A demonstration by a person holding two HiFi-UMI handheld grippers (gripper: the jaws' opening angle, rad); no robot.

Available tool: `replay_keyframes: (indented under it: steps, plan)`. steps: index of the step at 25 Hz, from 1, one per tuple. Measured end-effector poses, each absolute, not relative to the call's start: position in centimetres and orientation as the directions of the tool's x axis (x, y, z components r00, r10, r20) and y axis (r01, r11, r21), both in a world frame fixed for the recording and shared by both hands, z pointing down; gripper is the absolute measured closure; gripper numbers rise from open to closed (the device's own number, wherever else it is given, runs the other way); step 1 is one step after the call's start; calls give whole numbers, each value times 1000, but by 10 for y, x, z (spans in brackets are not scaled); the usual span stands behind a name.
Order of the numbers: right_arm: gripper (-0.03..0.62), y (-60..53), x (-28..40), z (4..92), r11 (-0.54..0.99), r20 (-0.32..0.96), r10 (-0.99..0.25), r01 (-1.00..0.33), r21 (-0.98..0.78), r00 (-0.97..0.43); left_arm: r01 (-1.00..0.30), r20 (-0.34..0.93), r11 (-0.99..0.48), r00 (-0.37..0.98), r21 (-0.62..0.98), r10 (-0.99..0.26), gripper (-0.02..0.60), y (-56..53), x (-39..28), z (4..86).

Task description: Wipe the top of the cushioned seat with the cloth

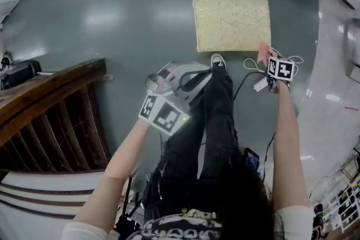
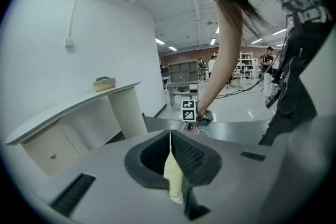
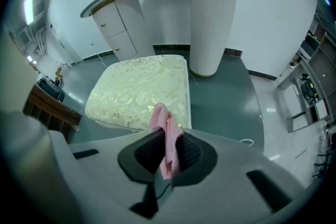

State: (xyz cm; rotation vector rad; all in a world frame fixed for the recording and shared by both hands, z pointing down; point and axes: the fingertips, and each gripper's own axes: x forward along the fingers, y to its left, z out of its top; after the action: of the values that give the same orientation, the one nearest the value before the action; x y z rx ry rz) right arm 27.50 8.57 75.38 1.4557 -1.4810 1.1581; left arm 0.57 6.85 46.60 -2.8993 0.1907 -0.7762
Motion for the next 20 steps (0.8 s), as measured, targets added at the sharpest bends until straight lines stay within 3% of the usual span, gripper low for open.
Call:
replay_keyframes:
  steps: [9, 20]
  plan:
    - [582, 98, 296, 734, -131, 939, -341, -986, -103, -53, -57, 485, -982, 864, -180, -139, 574, 70, 19, 453]
    - [582, 71, 217, 586, -16, 792, -575, -964, -265, -208, -122, 455, -970, 866, -213, -208, 574, 70, 15, 394]
